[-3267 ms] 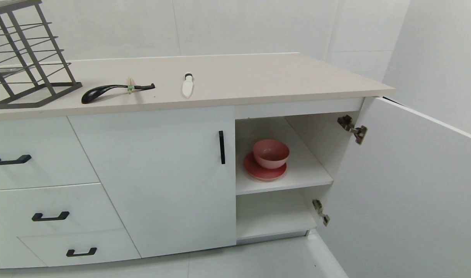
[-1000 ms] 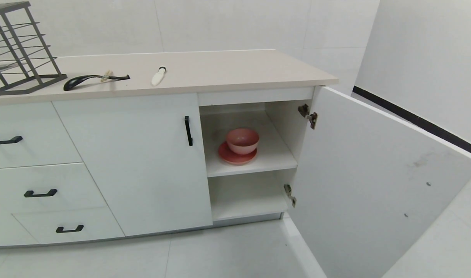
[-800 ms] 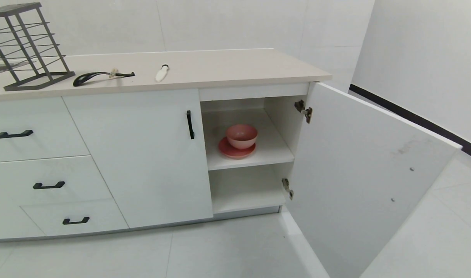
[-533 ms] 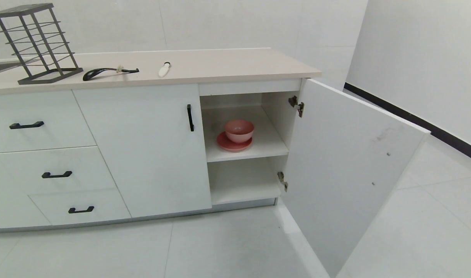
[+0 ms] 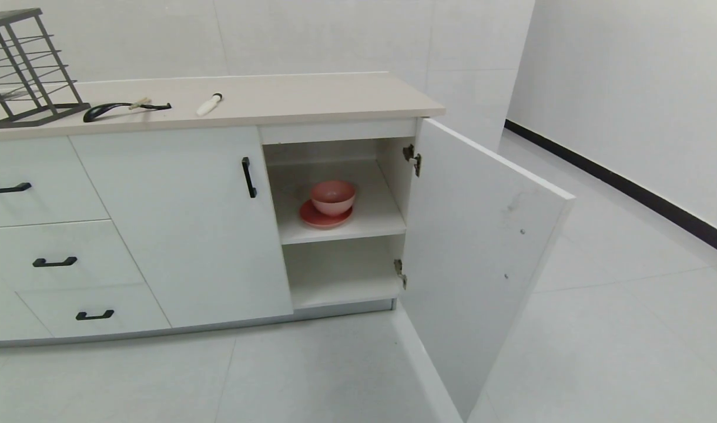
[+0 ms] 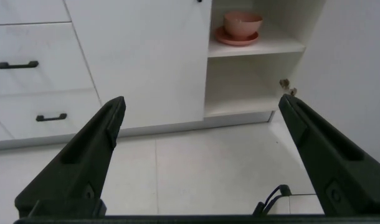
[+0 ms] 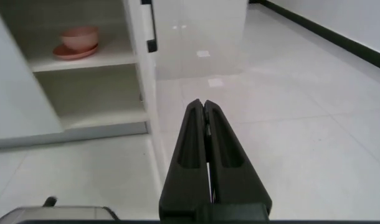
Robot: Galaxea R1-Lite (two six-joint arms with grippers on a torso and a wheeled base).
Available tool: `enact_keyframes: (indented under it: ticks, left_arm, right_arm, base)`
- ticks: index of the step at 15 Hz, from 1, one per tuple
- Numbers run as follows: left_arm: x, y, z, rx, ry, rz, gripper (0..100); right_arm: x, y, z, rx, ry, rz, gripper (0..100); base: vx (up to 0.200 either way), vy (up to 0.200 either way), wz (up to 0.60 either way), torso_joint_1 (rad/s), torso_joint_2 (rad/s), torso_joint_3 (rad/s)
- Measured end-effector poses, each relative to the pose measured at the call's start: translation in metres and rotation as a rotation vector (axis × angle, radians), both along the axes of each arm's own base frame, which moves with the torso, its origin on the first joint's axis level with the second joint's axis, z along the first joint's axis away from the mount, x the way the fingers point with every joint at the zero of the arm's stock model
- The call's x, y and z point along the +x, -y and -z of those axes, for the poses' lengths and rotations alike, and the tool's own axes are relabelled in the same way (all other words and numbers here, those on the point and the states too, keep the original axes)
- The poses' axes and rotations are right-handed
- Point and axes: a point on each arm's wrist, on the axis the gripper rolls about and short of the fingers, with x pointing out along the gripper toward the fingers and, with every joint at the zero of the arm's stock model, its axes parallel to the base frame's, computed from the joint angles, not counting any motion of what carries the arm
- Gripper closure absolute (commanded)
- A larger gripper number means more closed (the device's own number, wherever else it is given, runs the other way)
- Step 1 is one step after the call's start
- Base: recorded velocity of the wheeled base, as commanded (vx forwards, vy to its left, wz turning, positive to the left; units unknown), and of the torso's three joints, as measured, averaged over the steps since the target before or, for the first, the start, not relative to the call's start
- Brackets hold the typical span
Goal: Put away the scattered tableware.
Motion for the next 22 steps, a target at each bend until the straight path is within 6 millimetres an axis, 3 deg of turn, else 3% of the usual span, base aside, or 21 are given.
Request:
enact_keyframes:
  ticks: [3,4,6,8,11,14,19,22]
  left_arm:
    - [0.000,0.000,0.000,0.000,0.001,0.000,0]
    - [0.000,0.000,0.000,0.000,0.001,0.001,0]
    - [0.000,0.000,0.000,0.000,0.000,0.001,0]
    - [0.000,0.000,0.000,0.000,0.001,0.000,0]
    - [0.000,0.000,0.000,-0.002,0.001,0.000,0]
    - [0.000,0.000,0.000,-0.004,0.002,-0.002,0]
    - [0.000,0.000,0.000,-0.009,0.000,-0.003,0]
    - [0.000,0.000,0.000,-0.009,0.001,-0.002,0]
  right_arm:
    - [-0.002,0.000,-0.022,0.007,0.203,-0.011,100]
    - [-0.006,-0.002,-0.039,-0.001,0.303,-0.055,100]
    - [0.000,-0.003,-0.059,-0.013,0.272,-0.103,100]
    - [0.018,-0.003,-0.083,-0.018,0.190,-0.148,100]
    - [0.068,-0.006,-0.117,-0.019,0.058,-0.218,100]
    - [0.136,-0.014,-0.129,-0.018,-0.045,-0.283,100]
    - [0.230,-0.027,-0.110,-0.024,-0.009,-0.394,100]
    - [0.265,-0.033,-0.090,-0.030,0.038,-0.427,100]
  base:
    - [0.000,0.000,0.00,0.000,0.00,0.000]
    - [0.000,0.000,0.00,0.000,0.00,0.000]
    - [0.000,0.000,0.00,0.000,0.00,0.000]
    - [0.000,0.000,0.00,0.000,0.00,0.000]
    - [-0.200,-0.200,0.00,0.007,0.01,-0.001]
    - [0.000,0.000,0.00,0.000,0.00,0.000]
    - [0.000,0.000,0.00,0.000,0.00,0.000]
    - [0.000,0.000,0.00,0.000,0.00,0.000]
